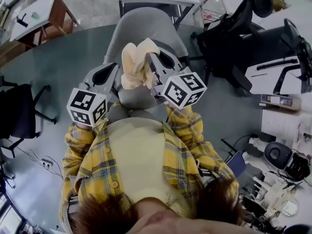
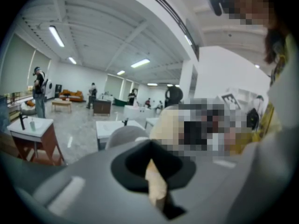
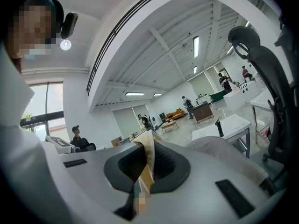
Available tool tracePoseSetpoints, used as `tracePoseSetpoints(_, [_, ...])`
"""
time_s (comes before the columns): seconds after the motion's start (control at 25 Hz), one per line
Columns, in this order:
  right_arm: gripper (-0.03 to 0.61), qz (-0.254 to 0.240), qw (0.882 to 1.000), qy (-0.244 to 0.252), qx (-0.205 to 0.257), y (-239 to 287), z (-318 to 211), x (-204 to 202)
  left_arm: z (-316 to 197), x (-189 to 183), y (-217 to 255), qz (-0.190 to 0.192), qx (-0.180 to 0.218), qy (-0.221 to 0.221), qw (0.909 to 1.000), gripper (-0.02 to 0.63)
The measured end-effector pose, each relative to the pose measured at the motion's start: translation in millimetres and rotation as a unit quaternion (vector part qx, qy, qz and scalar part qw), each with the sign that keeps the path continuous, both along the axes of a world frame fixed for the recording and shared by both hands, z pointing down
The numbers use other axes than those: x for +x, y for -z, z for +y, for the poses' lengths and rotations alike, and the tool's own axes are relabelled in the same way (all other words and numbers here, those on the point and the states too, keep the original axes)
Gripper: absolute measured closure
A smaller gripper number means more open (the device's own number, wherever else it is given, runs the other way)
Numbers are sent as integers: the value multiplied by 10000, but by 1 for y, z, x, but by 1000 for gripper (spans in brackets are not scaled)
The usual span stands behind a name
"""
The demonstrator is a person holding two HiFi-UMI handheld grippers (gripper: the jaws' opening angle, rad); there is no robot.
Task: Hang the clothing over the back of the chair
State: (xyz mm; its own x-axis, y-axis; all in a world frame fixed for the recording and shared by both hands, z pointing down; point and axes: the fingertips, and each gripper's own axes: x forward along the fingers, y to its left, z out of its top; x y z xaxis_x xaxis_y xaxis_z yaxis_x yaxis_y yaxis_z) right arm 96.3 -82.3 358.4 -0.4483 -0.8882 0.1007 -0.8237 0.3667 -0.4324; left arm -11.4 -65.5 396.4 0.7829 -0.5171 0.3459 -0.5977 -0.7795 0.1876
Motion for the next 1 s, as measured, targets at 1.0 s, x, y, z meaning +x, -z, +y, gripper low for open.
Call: tracePoseSetpoints(1.0, [561,268,9962,-813,-164,14,-81,-19,-105,-18,5,294,-50,-751,9967,606])
